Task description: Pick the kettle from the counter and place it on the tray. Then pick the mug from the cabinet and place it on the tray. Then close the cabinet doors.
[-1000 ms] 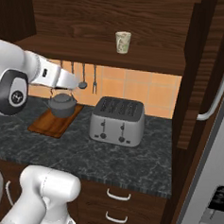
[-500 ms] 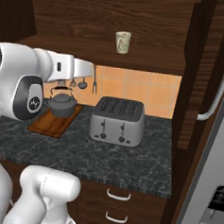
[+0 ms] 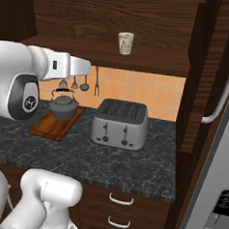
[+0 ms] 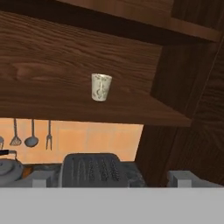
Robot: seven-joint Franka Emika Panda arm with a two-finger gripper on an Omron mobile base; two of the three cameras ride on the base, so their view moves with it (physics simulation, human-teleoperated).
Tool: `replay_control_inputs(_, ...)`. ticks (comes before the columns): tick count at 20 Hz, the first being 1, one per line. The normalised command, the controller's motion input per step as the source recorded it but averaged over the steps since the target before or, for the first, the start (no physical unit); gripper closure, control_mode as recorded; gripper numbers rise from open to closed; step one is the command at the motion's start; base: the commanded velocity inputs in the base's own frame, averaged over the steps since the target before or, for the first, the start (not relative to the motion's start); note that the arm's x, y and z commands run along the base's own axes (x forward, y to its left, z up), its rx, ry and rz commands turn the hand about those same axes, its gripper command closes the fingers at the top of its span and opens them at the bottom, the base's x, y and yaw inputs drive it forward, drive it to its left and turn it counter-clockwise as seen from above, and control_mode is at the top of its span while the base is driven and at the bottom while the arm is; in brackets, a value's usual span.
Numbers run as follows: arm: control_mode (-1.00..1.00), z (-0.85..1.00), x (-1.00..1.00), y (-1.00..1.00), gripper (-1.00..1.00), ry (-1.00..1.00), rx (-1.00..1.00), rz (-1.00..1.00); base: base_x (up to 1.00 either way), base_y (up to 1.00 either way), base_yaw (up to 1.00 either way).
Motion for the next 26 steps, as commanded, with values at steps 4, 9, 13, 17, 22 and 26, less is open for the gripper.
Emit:
replay_control_inputs(4, -1.00, 0.09, 0.27, 0.03, -1.00, -0.04, 0.05, 0.00, 0.00, 0.00, 0.00)
replay_control_inputs(9, -1.00, 0.27, 0.43, 0.04, -1.00, -0.07, 0.03, 0.05, 0.00, 0.00, 0.00)
replay_control_inputs(13, -1.00, 0.34, 0.48, 0.00, -1.00, -0.05, 0.02, 0.03, 0.00, 0.00, 0.00)
replay_control_inputs(17, -1.00, 0.03, 0.48, -0.14, -1.00, -0.02, 0.09, 0.08, 0.00, 0.00, 0.00)
replay_control_inputs(22, -1.00, 0.00, 0.69, -0.02, -1.00, 0.00, 0.09, 0.08, 0.00, 0.00, 0.00)
replay_control_inputs(26, -1.00, 0.00, 0.69, -0.03, -1.00, 0.01, 0.07, 0.08, 0.00, 0.00, 0.00)
